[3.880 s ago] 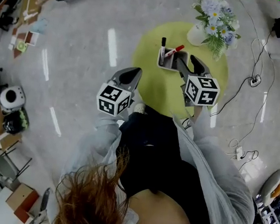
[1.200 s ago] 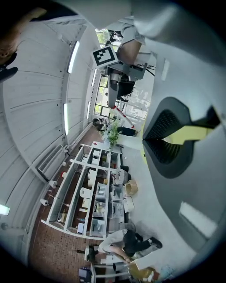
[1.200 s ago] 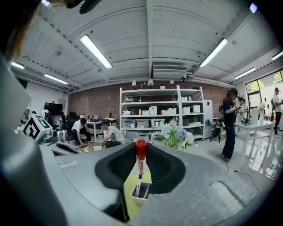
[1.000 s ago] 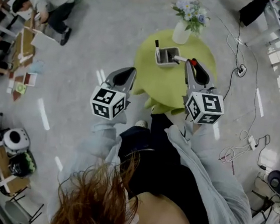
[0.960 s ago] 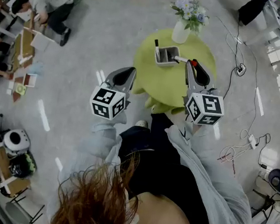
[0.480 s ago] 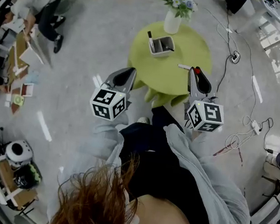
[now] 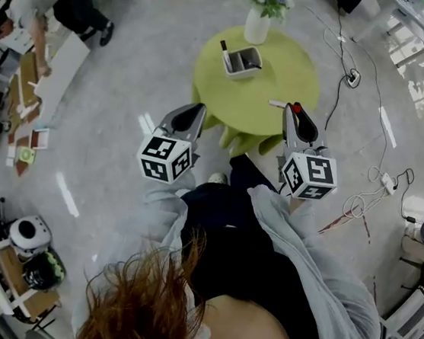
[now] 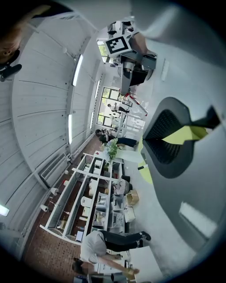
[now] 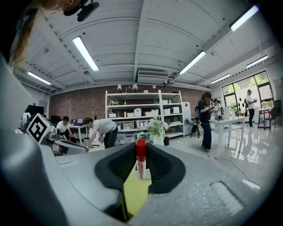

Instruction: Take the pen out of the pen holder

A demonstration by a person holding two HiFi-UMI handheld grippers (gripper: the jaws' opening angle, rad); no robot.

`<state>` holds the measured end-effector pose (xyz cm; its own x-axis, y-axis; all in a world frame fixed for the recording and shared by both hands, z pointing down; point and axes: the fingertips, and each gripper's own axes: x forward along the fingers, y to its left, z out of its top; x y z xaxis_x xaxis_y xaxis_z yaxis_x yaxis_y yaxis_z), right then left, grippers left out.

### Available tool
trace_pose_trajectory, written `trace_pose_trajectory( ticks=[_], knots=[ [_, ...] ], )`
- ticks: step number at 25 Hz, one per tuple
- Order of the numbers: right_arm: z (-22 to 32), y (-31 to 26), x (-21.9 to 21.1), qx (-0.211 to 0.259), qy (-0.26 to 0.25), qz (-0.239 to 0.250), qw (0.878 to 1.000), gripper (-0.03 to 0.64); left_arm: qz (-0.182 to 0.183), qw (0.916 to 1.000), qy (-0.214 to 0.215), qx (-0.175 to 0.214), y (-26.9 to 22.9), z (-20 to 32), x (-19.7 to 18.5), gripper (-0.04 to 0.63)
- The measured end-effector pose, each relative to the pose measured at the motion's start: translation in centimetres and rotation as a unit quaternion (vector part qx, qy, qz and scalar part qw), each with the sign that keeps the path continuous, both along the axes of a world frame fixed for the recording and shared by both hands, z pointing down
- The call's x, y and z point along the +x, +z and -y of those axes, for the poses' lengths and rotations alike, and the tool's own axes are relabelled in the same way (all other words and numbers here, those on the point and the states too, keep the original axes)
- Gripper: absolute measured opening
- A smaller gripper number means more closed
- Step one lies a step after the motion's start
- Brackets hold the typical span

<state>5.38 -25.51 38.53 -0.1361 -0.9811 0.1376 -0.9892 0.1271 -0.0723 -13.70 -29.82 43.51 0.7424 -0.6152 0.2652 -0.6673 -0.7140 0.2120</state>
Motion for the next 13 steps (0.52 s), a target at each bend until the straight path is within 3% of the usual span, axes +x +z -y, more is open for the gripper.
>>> trace_pose_trajectory(
  ticks=[13],
  knots=[
    [0.2, -0.3, -0.62, 0.001, -0.006, -0.004, 1.0, 0.071, -0.006, 1.0, 0.003, 0.002, -0.16, -0.06, -0.04, 0.017]
  ],
)
